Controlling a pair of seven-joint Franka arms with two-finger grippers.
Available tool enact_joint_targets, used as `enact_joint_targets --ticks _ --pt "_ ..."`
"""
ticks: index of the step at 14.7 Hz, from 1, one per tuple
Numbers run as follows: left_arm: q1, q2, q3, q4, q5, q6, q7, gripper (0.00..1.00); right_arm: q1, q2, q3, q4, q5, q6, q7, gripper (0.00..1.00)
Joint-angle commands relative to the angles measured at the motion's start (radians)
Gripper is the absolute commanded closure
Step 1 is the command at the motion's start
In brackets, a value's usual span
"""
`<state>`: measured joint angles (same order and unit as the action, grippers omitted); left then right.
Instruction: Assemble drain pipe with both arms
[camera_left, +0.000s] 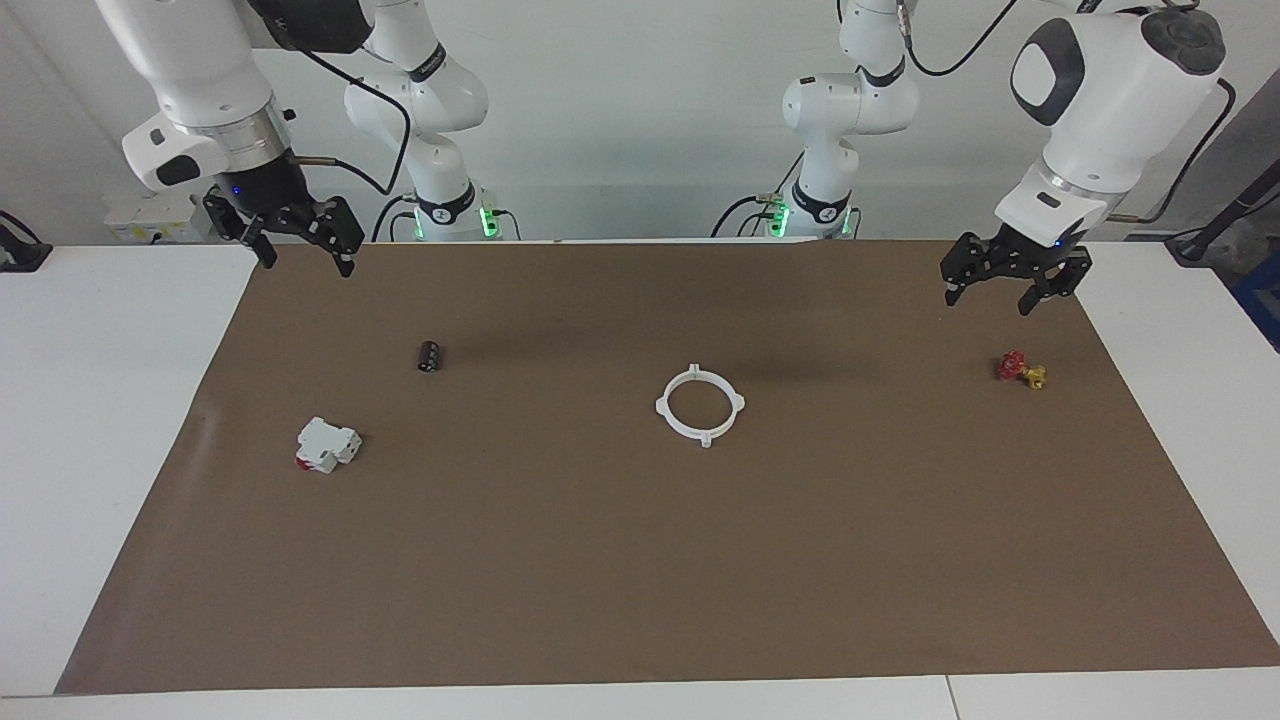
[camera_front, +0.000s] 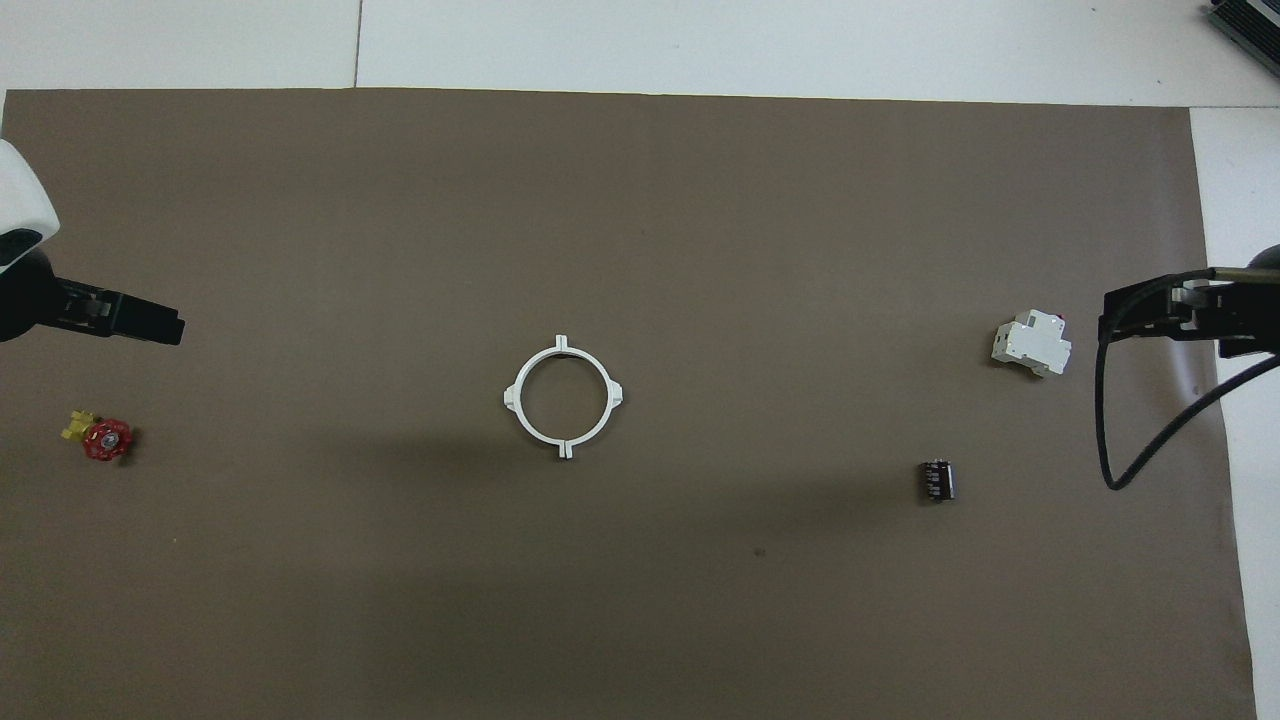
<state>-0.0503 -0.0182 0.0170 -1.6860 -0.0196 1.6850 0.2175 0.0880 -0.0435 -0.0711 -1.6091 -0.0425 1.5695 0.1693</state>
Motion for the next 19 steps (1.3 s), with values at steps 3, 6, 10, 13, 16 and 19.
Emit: enact_joint_targets --ticks 3,6,10,13,16,19 --pt "0.081 0.035 -0.107 0.109 -0.008 -0.125 0.008 0.00 -0.005 -0.019 0.002 -0.020 0.026 -0.003 -0.010 0.00" --pt "0.067 0.018 -0.111 0.097 -0.010 -0.145 0.003 0.00 -0.005 -0.021 0.002 -0.020 0.026 -0.003 -0.010 0.00" --pt "0.069 0.011 -0.106 0.098 -0.010 -0.159 0.003 0.00 -0.005 -0.019 0.002 -0.020 0.027 -0.003 -0.010 0.00" --pt "0.073 0.004 -0.106 0.097 -0.010 -0.171 0.003 0.00 -0.005 -0.021 0.002 -0.020 0.026 -0.003 -0.010 0.00" --pt "0.070 0.004 -0.101 0.100 -0.010 -0.176 0.003 0.00 -0.005 -0.019 0.002 -0.020 0.027 -0.003 -0.010 0.00" --pt "0.066 0.004 -0.100 0.104 -0.010 -0.177 0.002 0.00 -0.005 -0.021 0.002 -0.020 0.026 -0.003 -0.010 0.00"
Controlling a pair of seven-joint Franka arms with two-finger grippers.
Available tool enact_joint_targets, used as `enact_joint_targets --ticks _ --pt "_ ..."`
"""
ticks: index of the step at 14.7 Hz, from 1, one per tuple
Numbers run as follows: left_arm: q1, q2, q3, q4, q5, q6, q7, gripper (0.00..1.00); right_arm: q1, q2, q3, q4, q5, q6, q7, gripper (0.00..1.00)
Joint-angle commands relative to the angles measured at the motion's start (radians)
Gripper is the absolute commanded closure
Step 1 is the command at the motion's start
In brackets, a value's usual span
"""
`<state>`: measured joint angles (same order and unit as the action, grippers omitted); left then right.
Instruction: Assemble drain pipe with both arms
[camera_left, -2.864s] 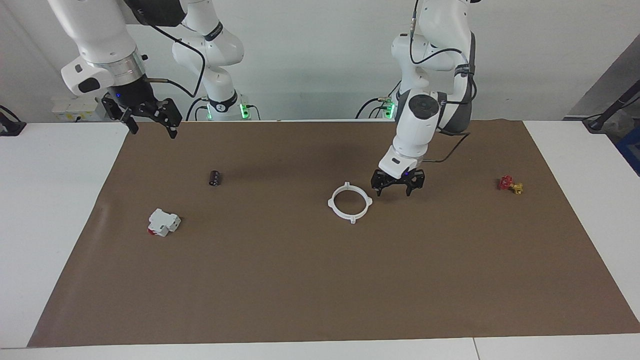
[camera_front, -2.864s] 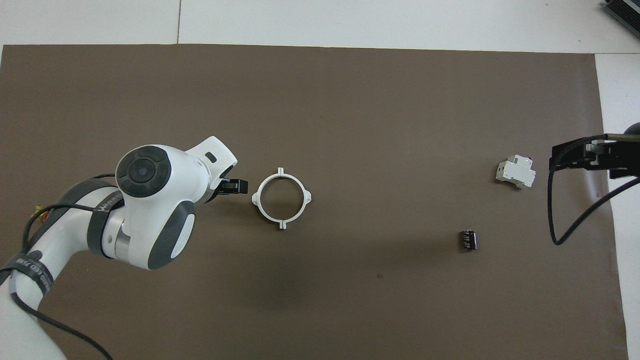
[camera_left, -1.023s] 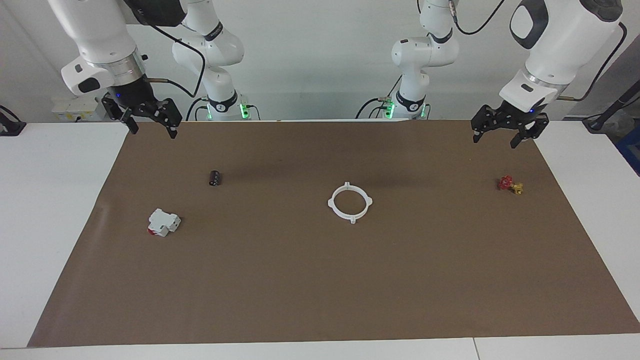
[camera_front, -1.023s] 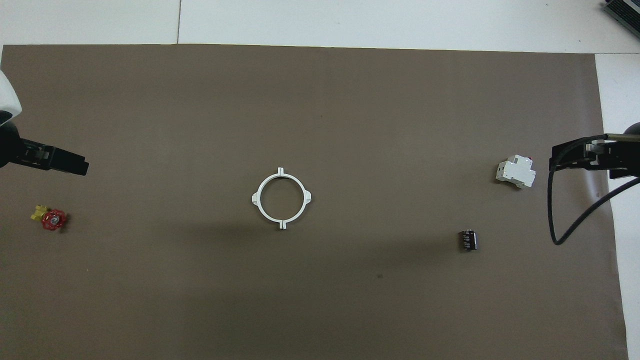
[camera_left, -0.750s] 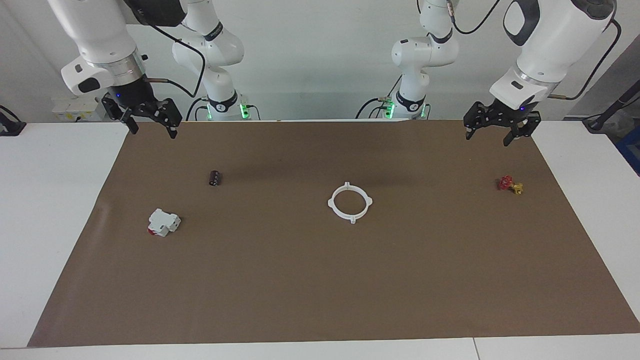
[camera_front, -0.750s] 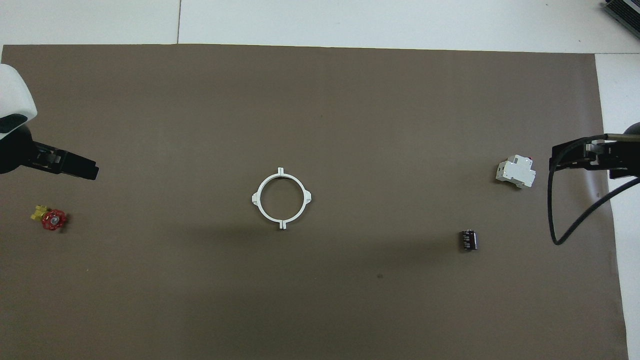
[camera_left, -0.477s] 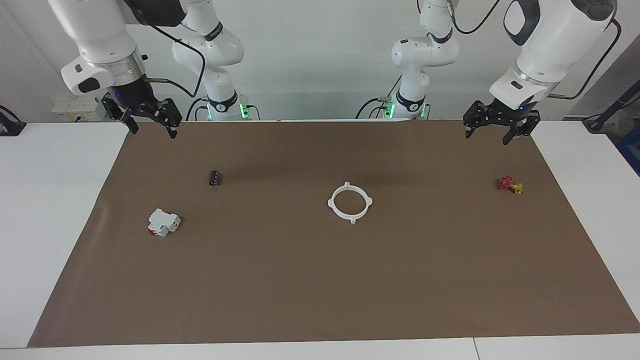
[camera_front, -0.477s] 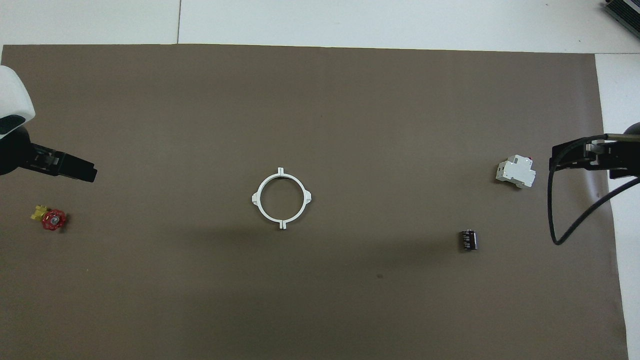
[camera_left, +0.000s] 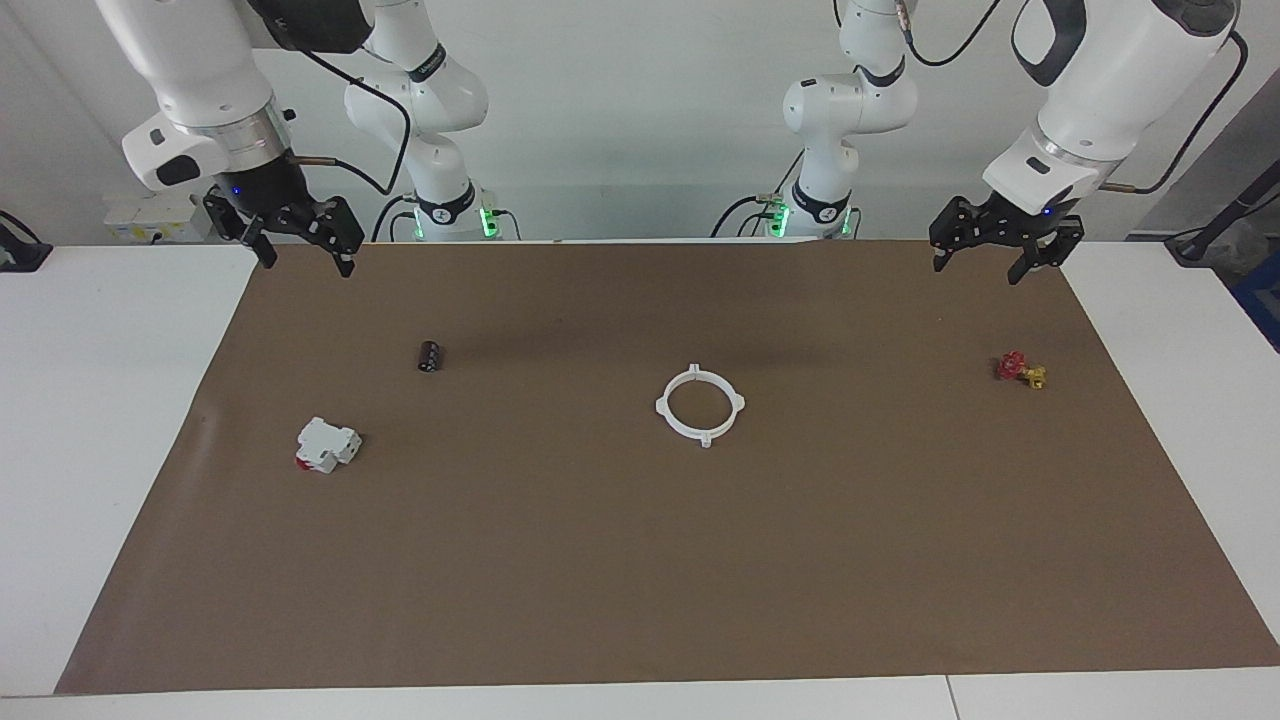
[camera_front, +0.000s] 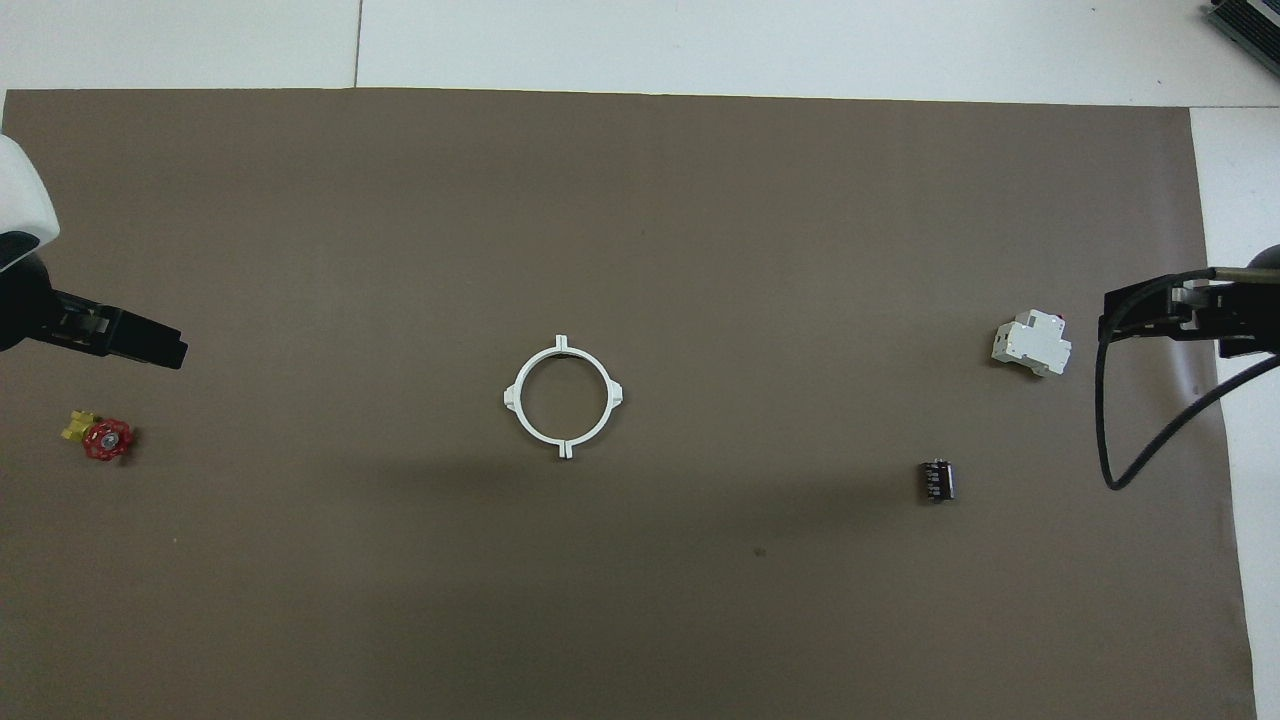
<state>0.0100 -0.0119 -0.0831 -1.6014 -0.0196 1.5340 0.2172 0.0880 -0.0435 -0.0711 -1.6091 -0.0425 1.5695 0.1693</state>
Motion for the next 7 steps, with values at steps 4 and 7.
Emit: enact_joint_targets --ticks 4,7 --pt "-0.010 0.000 0.000 0.021 -0.008 -0.026 -0.032 0.00 -0.005 -0.021 0.002 -0.020 0.027 -0.003 -0.010 0.00" --pt "-0.019 -0.002 0.003 0.021 -0.008 -0.031 -0.032 0.00 -0.005 -0.019 0.002 -0.020 0.026 -0.003 -0.010 0.00"
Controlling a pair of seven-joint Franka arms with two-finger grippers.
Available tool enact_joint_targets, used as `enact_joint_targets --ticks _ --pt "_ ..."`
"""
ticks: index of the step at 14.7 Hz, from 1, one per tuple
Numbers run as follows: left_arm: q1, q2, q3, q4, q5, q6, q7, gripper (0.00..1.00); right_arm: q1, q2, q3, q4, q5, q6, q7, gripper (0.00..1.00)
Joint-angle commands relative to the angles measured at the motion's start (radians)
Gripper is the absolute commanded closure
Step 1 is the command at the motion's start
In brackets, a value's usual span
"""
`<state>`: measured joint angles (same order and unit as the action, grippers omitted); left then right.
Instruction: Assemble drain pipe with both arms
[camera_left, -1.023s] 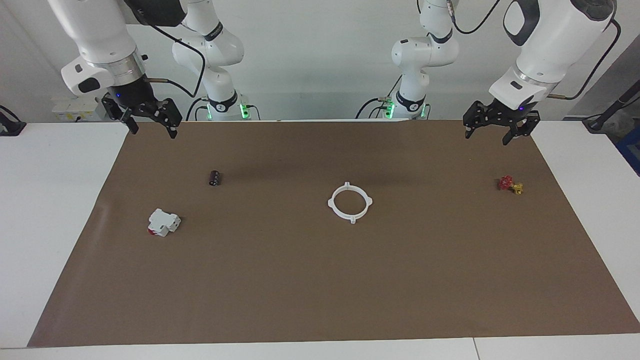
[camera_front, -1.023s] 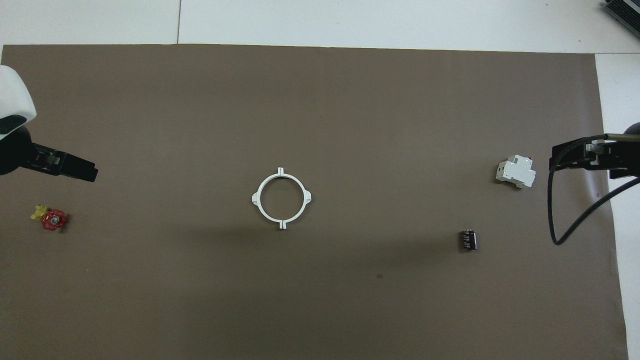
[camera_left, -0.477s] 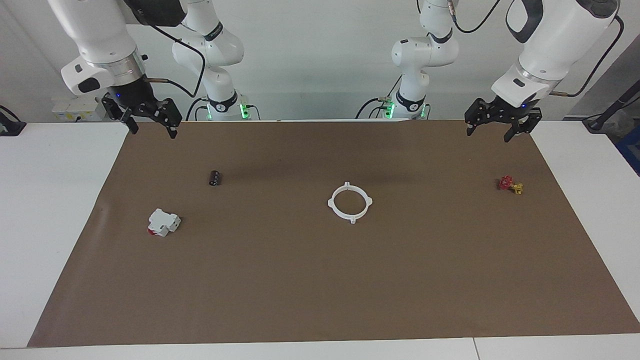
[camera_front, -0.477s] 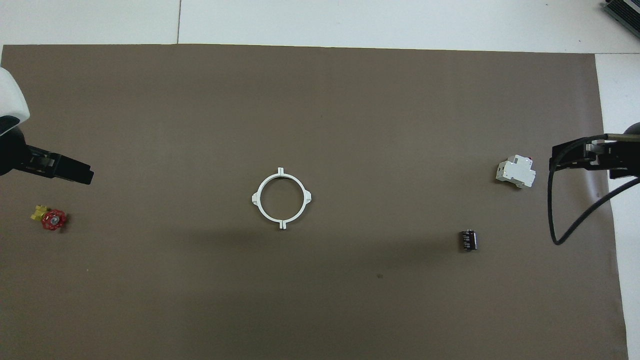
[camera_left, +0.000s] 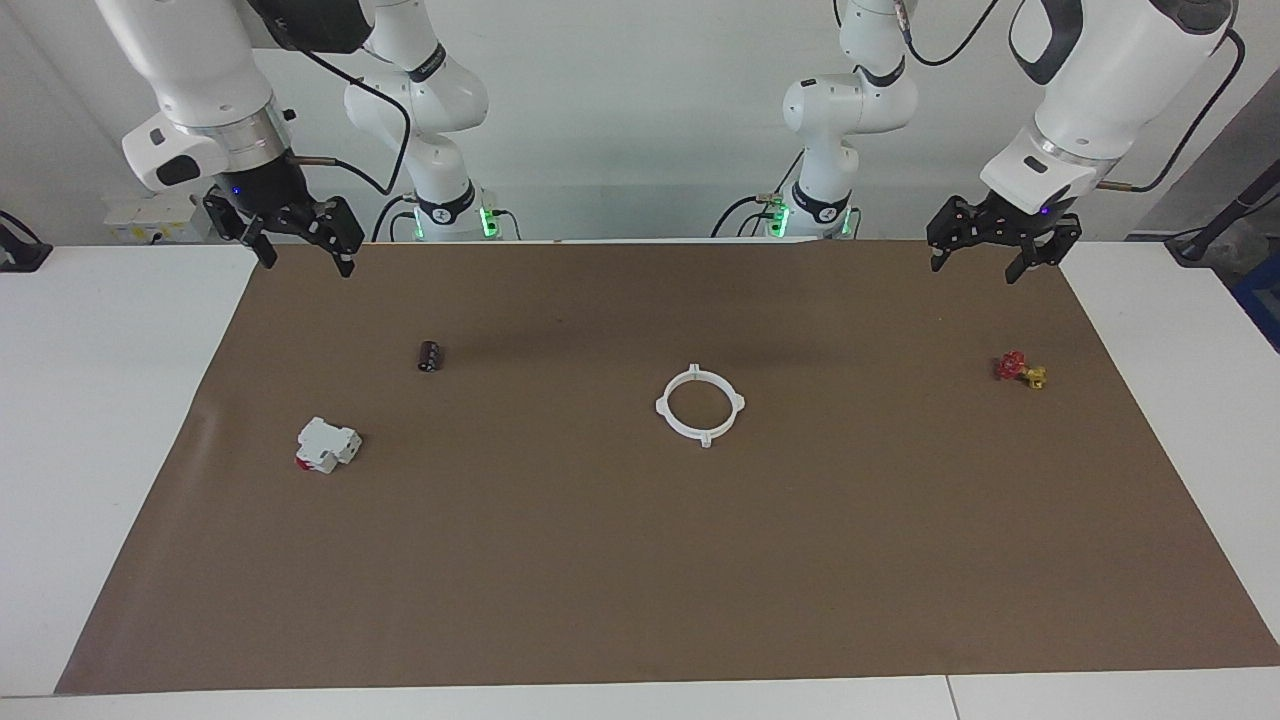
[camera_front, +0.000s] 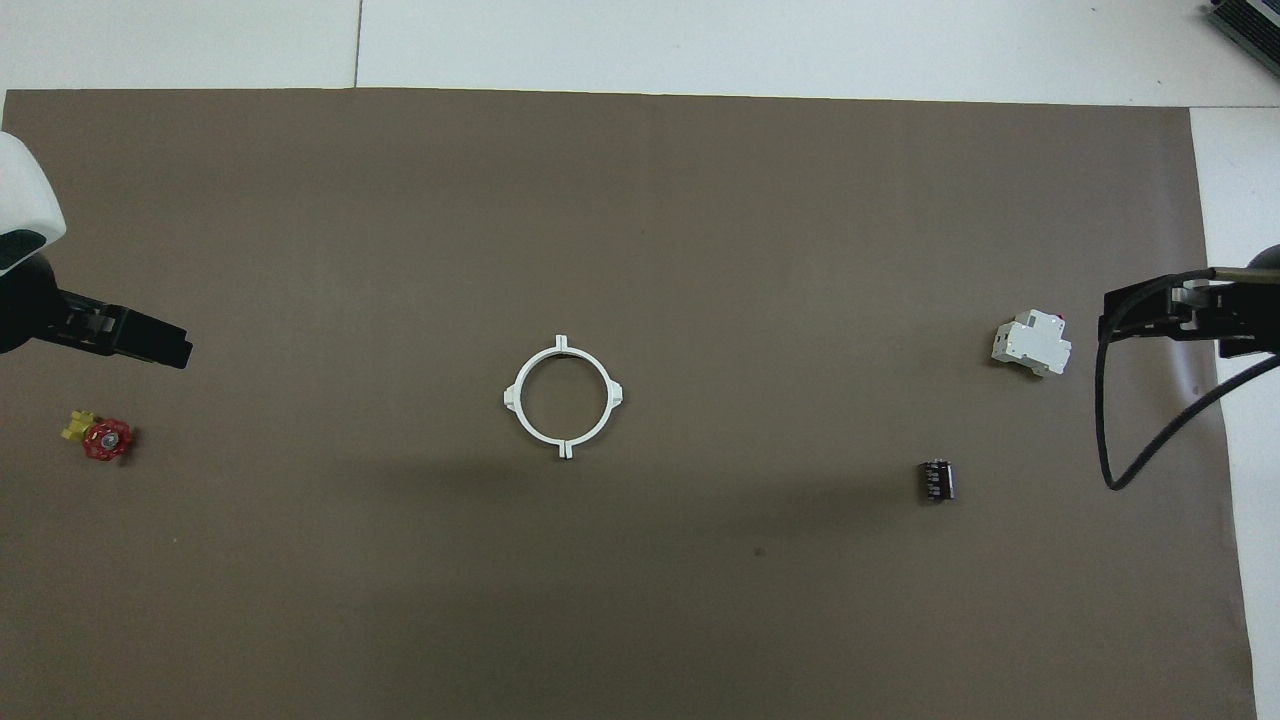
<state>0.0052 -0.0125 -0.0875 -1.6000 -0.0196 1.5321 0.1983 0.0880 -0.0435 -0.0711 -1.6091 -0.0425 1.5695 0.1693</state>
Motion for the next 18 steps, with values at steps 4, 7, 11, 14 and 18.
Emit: enact_joint_targets --ticks 4,7,11,14,18 --pt "-0.030 -0.001 0.023 0.020 -0.008 -0.046 -0.014 0.00 -0.005 -0.019 0.002 -0.020 0.026 -0.003 -0.010 0.00" --pt "-0.057 -0.001 0.055 0.022 -0.008 -0.050 -0.014 0.00 -0.005 -0.019 0.002 -0.020 0.026 -0.003 -0.010 0.00" --pt "-0.074 -0.003 0.066 0.020 -0.008 -0.056 -0.016 0.00 -0.005 -0.019 0.002 -0.020 0.026 -0.003 -0.010 0.00" --pt "-0.088 -0.010 0.080 0.018 -0.006 -0.056 -0.016 0.00 -0.005 -0.021 0.002 -0.020 0.026 -0.003 -0.010 0.00" --pt "-0.080 -0.009 0.078 0.014 -0.006 -0.056 -0.016 0.00 -0.005 -0.019 0.002 -0.020 0.026 -0.003 -0.010 0.00"
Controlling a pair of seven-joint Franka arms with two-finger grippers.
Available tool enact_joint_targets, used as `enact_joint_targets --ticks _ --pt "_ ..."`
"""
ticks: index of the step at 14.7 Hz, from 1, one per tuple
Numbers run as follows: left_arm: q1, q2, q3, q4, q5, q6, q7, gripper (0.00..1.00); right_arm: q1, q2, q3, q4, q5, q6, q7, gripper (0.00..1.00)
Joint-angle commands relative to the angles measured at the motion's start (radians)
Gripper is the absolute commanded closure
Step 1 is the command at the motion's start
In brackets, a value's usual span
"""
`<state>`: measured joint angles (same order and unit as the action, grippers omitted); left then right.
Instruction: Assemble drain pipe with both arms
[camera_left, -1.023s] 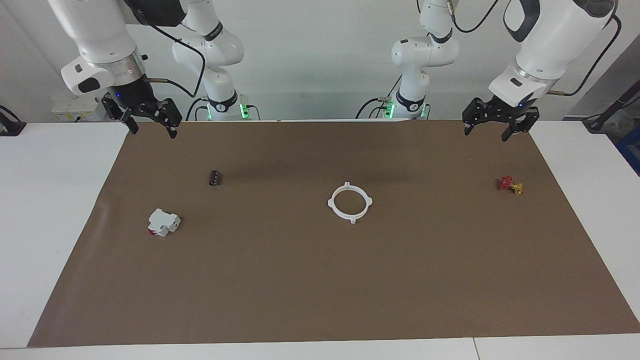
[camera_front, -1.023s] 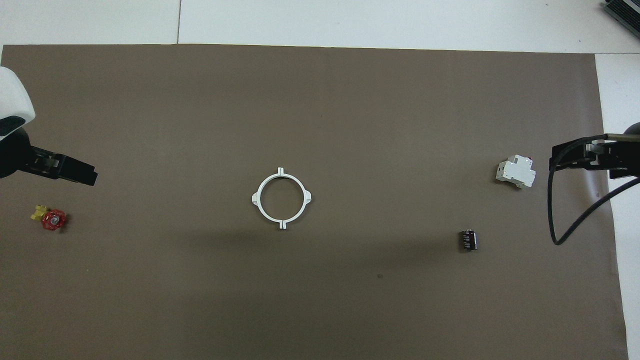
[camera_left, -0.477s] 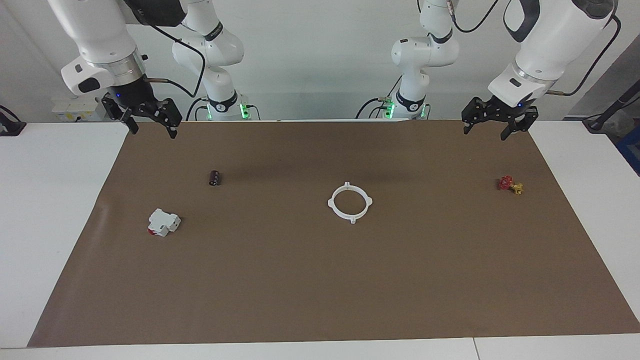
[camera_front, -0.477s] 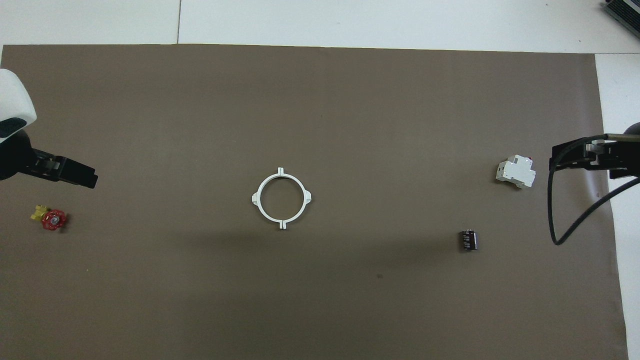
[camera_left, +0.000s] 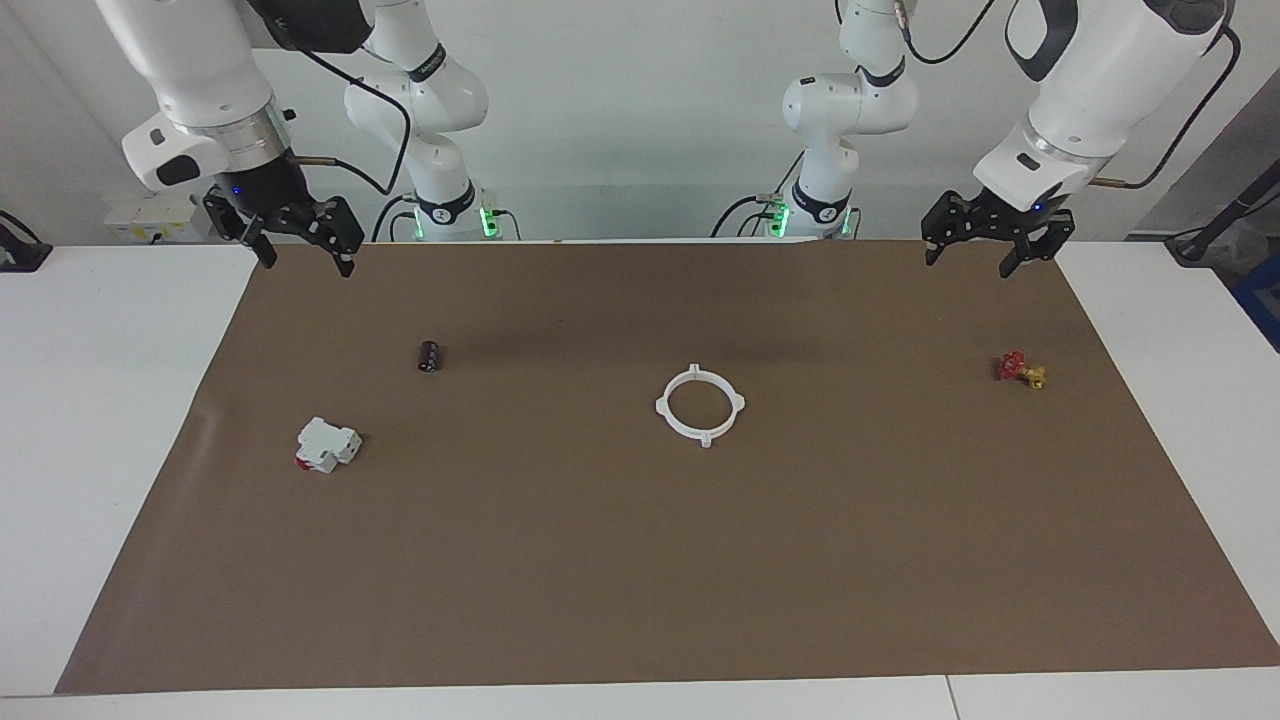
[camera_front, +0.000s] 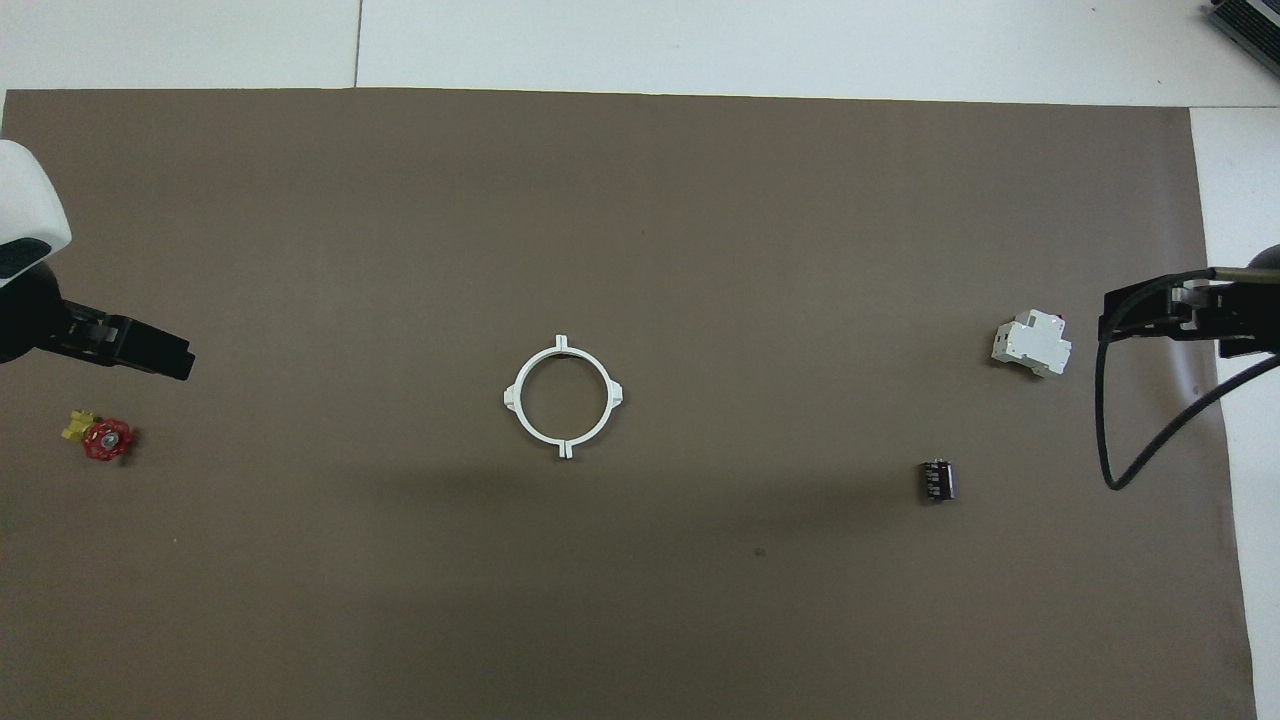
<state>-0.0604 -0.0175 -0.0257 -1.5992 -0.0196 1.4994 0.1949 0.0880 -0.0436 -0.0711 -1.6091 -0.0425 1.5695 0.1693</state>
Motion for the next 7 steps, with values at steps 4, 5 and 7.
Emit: enact_joint_targets --ticks 4,5,7 --pt "-0.016 -0.004 0.015 0.012 -0.005 -0.024 -0.014 0.00 -0.005 -0.019 0.002 -0.020 0.026 -0.003 -0.010 0.00" --pt "-0.016 -0.004 0.016 0.012 -0.005 -0.024 -0.014 0.00 -0.005 -0.019 0.002 -0.020 0.027 -0.003 -0.010 0.00" --pt "-0.016 -0.004 0.015 0.012 -0.005 -0.024 -0.018 0.00 -0.005 -0.019 0.002 -0.020 0.026 -0.003 -0.010 0.00"
